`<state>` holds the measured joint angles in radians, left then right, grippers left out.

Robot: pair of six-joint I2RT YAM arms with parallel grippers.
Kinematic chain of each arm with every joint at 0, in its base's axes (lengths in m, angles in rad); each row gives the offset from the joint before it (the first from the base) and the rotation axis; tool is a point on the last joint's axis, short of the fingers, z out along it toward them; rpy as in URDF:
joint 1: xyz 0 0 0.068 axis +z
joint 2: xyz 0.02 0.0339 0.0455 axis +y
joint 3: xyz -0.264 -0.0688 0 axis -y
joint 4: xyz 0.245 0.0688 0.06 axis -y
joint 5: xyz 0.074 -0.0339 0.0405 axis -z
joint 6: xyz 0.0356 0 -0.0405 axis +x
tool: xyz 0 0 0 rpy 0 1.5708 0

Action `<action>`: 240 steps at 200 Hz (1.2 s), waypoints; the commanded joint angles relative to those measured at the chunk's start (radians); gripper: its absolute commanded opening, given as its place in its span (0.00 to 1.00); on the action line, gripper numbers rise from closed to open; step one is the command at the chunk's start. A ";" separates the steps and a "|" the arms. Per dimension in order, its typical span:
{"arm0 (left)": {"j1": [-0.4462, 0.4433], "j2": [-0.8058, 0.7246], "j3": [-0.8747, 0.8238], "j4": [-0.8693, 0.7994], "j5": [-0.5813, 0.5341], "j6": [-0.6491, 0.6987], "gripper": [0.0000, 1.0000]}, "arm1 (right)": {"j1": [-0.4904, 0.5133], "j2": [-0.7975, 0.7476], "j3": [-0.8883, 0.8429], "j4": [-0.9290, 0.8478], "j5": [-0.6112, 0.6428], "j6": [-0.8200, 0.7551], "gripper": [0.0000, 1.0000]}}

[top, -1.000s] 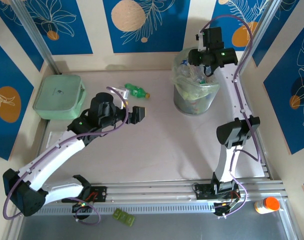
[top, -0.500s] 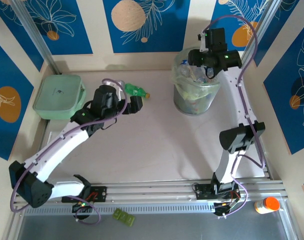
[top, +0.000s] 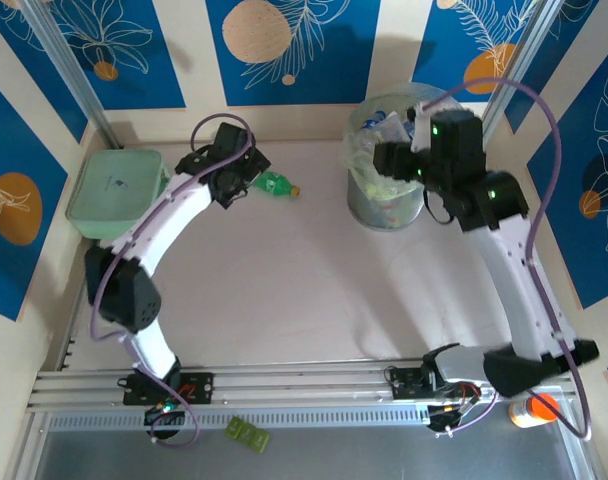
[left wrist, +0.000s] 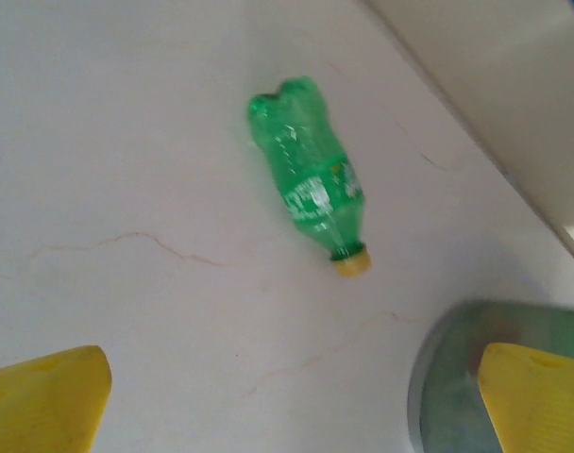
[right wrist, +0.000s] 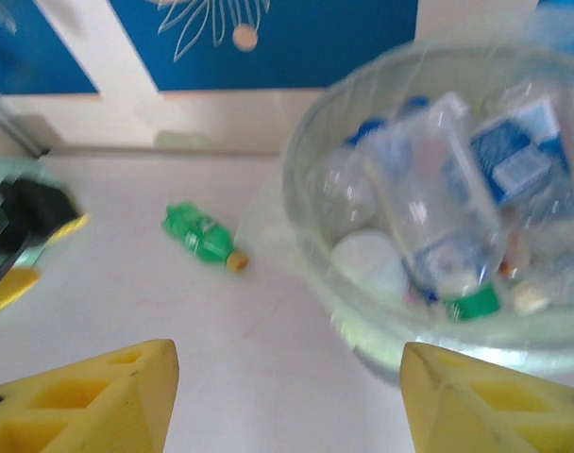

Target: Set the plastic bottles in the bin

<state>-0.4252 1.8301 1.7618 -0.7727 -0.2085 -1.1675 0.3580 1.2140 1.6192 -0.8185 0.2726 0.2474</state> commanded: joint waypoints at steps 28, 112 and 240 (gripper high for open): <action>0.034 0.280 0.240 -0.001 -0.003 -0.080 0.99 | 0.028 -0.234 -0.269 0.059 -0.212 0.033 0.66; 0.048 0.639 0.543 0.072 0.001 -0.064 0.99 | 0.027 -0.320 -0.456 0.026 -0.254 0.095 0.67; 0.075 0.676 0.434 0.111 0.023 -0.061 0.58 | 0.067 -0.257 -0.436 0.056 -0.243 0.157 0.67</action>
<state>-0.3752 2.5416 2.2581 -0.6735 -0.1867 -1.2465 0.4065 0.9661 1.1713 -0.7773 0.0444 0.3687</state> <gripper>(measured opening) 0.623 0.664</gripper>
